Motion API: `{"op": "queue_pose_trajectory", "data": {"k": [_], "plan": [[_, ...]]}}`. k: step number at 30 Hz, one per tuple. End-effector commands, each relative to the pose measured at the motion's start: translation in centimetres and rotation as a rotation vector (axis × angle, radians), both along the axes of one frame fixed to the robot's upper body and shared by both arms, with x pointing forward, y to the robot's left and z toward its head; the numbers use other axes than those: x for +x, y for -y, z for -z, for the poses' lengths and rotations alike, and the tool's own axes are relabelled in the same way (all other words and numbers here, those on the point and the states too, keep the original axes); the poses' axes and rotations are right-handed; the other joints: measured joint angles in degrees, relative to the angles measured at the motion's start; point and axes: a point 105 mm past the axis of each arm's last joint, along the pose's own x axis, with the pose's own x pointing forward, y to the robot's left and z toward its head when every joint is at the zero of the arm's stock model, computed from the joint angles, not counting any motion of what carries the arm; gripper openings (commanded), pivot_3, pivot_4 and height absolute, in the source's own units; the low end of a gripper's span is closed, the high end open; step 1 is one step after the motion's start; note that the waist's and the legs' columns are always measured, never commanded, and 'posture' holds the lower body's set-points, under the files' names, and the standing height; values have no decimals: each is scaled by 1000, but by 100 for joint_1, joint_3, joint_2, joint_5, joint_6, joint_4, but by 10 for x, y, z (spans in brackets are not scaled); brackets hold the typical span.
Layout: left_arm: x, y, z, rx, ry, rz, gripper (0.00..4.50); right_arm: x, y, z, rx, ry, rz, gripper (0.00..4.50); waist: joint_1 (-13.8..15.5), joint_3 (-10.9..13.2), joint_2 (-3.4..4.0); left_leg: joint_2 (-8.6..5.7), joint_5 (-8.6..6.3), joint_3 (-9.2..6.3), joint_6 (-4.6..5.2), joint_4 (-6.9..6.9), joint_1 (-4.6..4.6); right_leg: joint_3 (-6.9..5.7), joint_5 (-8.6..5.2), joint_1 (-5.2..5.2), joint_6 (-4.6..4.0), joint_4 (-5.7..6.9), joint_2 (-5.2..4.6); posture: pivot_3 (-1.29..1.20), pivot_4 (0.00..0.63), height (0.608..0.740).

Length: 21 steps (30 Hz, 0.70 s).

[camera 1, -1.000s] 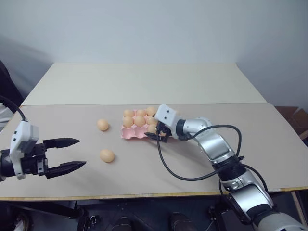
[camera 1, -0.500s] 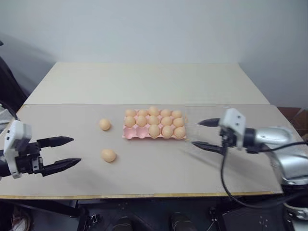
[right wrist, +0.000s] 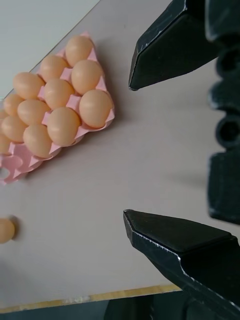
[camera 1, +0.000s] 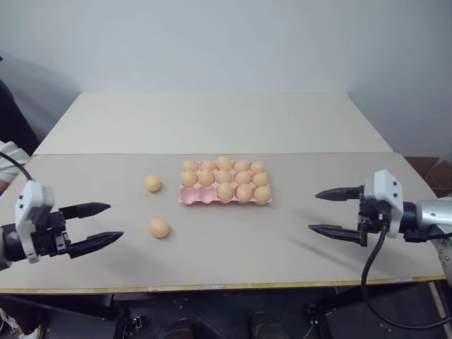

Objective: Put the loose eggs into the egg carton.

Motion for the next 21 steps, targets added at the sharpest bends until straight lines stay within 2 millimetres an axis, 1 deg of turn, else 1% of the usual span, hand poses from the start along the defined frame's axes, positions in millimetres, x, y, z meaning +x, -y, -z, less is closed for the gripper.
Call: {"op": "queue_pose_trajectory", "data": {"k": [1,6,11,14,17,18,19,21], "plan": [[9,10,5,39,38,20,4500,-3,-5,-13,14,54,-19,4450,16,0,0,0,0,0,0,0,0,0,0,0,0,1,0,0,150,740],[37,35,28,55,70,7,4500,-3,-12,-16,25,78,-35,4450,87,0,0,-2,0,-2,0,3,0,-1,1,2,0,5,1,0,150,740],[53,52,61,116,53,15,4500,-4,-17,-22,42,112,-32,4450,110,0,0,-3,0,-1,0,2,-1,2,1,1,1,2,2,0,150,740],[61,57,73,112,42,-9,4500,-6,-19,-24,44,121,-34,4450,138,0,0,-3,0,-2,0,3,-2,1,1,0,1,3,2,0,150,740],[68,60,83,122,48,-28,3899,-7,-20,-27,49,128,-33,4500,155,0,0,-3,0,-3,0,6,-3,1,2,2,2,4,1,0,150,740],[70,59,85,126,54,-33,3527,-8,-20,-28,51,130,-32,4500,155,0,0,-3,0,-3,0,7,-4,0,2,2,2,4,2,0,150,740],[71,59,86,128,66,-35,3305,-9,-20,-29,53,132,-31,4500,158,0,0,-3,0,-3,0,7,-4,0,2,2,2,5,1,0,150,740],[73,59,85,127,82,-37,2656,-10,-21,-30,56,135,-30,4500,161,0,0,-4,0,-3,0,8,-4,1,2,2,2,5,1,0,150,740]]}}
